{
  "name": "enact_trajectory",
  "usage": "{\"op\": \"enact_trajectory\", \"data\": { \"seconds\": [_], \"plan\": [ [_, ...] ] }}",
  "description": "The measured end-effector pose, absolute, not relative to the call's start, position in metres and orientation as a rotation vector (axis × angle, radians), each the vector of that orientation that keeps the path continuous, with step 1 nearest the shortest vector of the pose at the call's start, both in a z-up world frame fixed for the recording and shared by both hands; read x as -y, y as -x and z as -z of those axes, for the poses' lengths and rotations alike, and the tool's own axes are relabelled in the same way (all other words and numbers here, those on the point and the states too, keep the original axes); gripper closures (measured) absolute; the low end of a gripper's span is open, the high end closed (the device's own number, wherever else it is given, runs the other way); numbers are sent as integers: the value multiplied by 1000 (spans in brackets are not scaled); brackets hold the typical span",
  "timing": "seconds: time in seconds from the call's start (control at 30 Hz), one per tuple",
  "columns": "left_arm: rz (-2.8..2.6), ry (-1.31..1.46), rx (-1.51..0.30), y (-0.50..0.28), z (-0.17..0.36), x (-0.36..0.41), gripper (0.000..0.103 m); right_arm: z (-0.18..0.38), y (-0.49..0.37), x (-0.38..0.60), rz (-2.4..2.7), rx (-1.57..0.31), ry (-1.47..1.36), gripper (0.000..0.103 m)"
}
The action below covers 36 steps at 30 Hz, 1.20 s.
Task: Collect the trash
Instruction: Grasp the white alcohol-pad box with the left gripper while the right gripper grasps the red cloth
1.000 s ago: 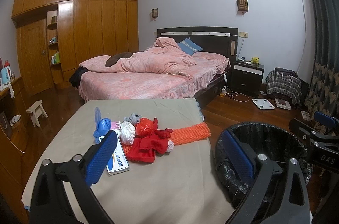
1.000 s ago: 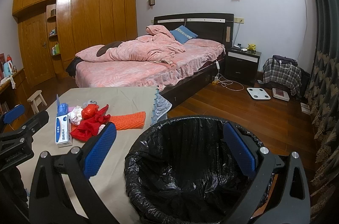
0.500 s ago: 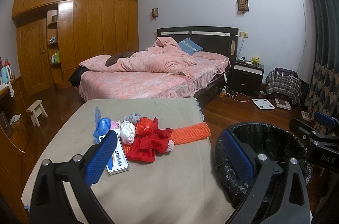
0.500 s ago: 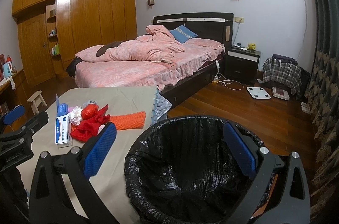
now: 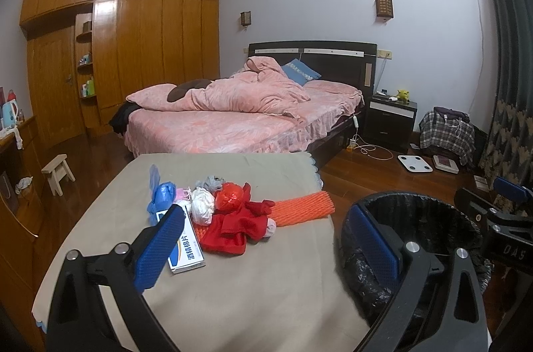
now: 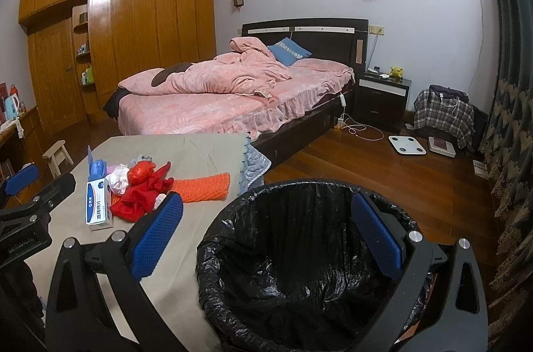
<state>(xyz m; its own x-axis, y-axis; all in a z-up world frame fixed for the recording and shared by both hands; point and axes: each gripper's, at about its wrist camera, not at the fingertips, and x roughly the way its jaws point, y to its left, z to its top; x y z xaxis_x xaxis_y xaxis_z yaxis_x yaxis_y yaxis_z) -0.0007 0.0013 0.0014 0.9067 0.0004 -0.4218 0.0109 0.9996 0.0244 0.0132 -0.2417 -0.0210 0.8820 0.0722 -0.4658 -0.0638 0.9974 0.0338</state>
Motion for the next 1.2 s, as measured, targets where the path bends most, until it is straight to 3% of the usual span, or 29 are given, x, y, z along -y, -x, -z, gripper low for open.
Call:
{"op": "enact_trajectory", "data": {
  "seconds": [0.43,1.2],
  "plan": [
    [-61,-25,-443,-13,22,-36,6,37,-37,206,-106,-489,7,5],
    [-266,22,-636,-97,110,-120,11,87,-114,123,-229,-539,32,5]
  ]
}}
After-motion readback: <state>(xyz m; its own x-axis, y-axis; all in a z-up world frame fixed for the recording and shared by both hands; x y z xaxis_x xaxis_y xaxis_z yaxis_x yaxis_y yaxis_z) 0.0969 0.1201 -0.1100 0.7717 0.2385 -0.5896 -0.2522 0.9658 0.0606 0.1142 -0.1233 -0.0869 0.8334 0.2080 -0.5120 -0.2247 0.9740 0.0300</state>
